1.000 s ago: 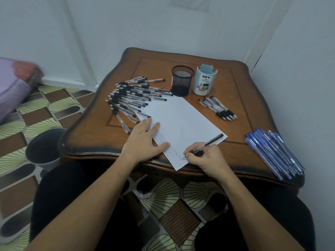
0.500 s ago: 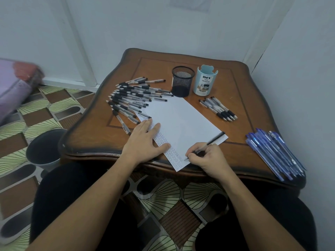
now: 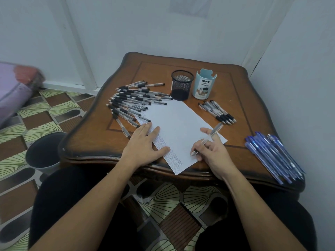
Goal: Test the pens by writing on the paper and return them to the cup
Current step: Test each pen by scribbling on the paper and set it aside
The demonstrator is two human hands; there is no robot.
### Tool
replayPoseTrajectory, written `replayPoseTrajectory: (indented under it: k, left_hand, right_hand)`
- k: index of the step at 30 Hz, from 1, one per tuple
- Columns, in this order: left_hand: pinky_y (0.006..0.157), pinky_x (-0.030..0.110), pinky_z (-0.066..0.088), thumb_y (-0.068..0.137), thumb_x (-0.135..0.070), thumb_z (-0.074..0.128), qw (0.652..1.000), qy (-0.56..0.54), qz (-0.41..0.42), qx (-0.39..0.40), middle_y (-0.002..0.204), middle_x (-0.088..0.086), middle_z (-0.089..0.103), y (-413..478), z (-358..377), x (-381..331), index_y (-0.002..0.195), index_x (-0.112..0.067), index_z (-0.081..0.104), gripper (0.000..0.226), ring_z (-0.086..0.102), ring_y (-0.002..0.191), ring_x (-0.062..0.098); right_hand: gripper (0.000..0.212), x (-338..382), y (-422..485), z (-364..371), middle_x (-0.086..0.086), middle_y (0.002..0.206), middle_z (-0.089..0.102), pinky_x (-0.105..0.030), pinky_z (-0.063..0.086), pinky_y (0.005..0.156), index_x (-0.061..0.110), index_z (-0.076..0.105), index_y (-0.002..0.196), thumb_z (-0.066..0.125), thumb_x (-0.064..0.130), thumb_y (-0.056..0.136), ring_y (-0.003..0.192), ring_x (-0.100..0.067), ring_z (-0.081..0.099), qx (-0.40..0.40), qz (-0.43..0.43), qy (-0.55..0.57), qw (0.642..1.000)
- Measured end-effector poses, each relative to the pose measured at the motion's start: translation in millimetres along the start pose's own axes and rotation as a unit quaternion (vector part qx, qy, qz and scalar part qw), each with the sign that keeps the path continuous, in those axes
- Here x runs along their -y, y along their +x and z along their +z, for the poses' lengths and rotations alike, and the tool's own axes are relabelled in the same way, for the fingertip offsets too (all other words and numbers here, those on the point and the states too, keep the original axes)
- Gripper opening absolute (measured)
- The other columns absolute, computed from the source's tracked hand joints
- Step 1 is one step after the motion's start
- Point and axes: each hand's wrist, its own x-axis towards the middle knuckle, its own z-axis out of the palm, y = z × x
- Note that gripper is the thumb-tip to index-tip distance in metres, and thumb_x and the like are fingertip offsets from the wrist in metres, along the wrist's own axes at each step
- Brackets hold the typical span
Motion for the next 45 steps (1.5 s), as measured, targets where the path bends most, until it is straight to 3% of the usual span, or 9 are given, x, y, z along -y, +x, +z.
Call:
replayPoseTrajectory:
  k: [5,19,23,28,34,38,40,43,45]
  left_hand:
    - [0.12,0.04,0.006,0.066,-0.087,0.016,1.0,0.001,-0.004,0.002,0.163,0.003,0.008,0,0,0,0.153,-0.03,0.021,0.105,0.001,0.15,0.021]
    - [0.12,0.037,0.003,0.065,-0.086,0.015,1.0,-0.006,-0.003,0.005,0.164,0.003,0.004,-2,-4,-2,0.154,-0.029,0.019,0.106,-0.002,0.15,0.019]
    - [0.12,0.037,0.003,0.066,-0.086,0.015,1.0,-0.014,-0.001,0.002,0.164,0.003,0.004,-2,-3,-1,0.154,-0.029,0.019,0.105,-0.002,0.15,0.019]
    - [0.119,0.036,0.003,0.065,-0.086,0.015,1.0,-0.014,-0.003,-0.001,0.164,0.001,0.003,-2,-3,-1,0.154,-0.03,0.019,0.105,-0.003,0.149,0.018]
    - [0.12,0.035,0.005,0.064,-0.088,0.02,0.999,-0.039,-0.012,-0.01,0.164,-0.002,0.004,-3,-3,-1,0.154,-0.026,0.02,0.109,-0.003,0.149,0.014]
    - [0.119,0.035,0.008,0.065,-0.087,0.025,0.998,-0.056,-0.013,-0.021,0.163,-0.002,0.008,-3,-1,1,0.153,-0.022,0.024,0.11,-0.002,0.149,0.013]
    - [0.119,0.035,0.008,0.064,-0.088,0.026,0.997,-0.064,-0.017,-0.029,0.163,-0.002,0.01,-4,0,2,0.153,-0.02,0.025,0.112,-0.002,0.149,0.013]
    - [0.119,0.032,0.008,0.062,-0.089,0.025,0.997,-0.059,-0.029,-0.041,0.162,-0.001,0.014,-6,2,1,0.152,-0.015,0.027,0.116,-0.003,0.149,0.013]
    - [0.119,0.029,0.006,0.062,-0.089,0.023,0.997,-0.045,-0.039,-0.05,0.161,0.0,0.016,-9,3,0,0.152,-0.013,0.026,0.117,-0.001,0.149,0.014]
  right_hand:
    - [0.101,0,1,2,-0.02,0.082,0.067,-0.029,0.055,0.055,0.042,0.004,0.149,0.07,0.005,0.083,0.059,-0.027,0.062,0.006,0.004,0.014,1.0]
    - [0.059,17,10,-2,-0.015,0.084,0.06,-0.027,0.055,0.051,0.026,0.042,0.134,0.061,-0.005,0.088,0.067,-0.032,0.069,-0.036,0.075,0.137,0.987]
    - [0.06,35,38,-15,-0.013,0.103,0.064,-0.028,0.055,0.054,0.027,0.041,0.142,0.063,0.001,0.092,0.073,-0.025,0.069,-0.138,0.064,-0.05,0.987]
    - [0.053,61,90,-49,-0.005,0.124,0.065,-0.036,0.055,0.084,0.03,0.048,0.142,0.065,0.018,0.094,0.103,-0.022,0.061,-0.222,-0.016,-0.515,0.828]
    - [0.014,64,121,-61,0.001,0.088,0.061,-0.04,0.043,0.094,0.02,0.067,0.107,0.062,0.025,0.096,0.082,-0.017,0.052,-0.213,0.051,-0.711,0.668]
    - [0.021,57,127,-48,-0.003,0.104,0.062,-0.039,0.039,0.09,0.024,0.069,0.113,0.055,0.032,0.098,0.099,-0.021,0.055,-0.205,0.014,-0.766,0.609]
    - [0.023,53,130,-27,-0.004,0.113,0.06,-0.039,0.038,0.091,0.025,0.068,0.117,0.052,0.028,0.099,0.106,-0.023,0.054,-0.159,-0.041,-0.743,0.649]
    - [0.019,45,132,21,-0.001,0.109,0.064,-0.034,0.042,0.088,0.019,0.072,0.109,0.059,0.023,0.096,0.1,-0.017,0.057,-0.008,-0.068,-0.579,0.813]
    - [0.014,36,131,56,0.003,0.098,0.065,-0.026,0.042,0.08,0.015,0.075,0.1,0.065,0.021,0.093,0.085,-0.007,0.056,0.045,-0.071,-0.469,0.879]
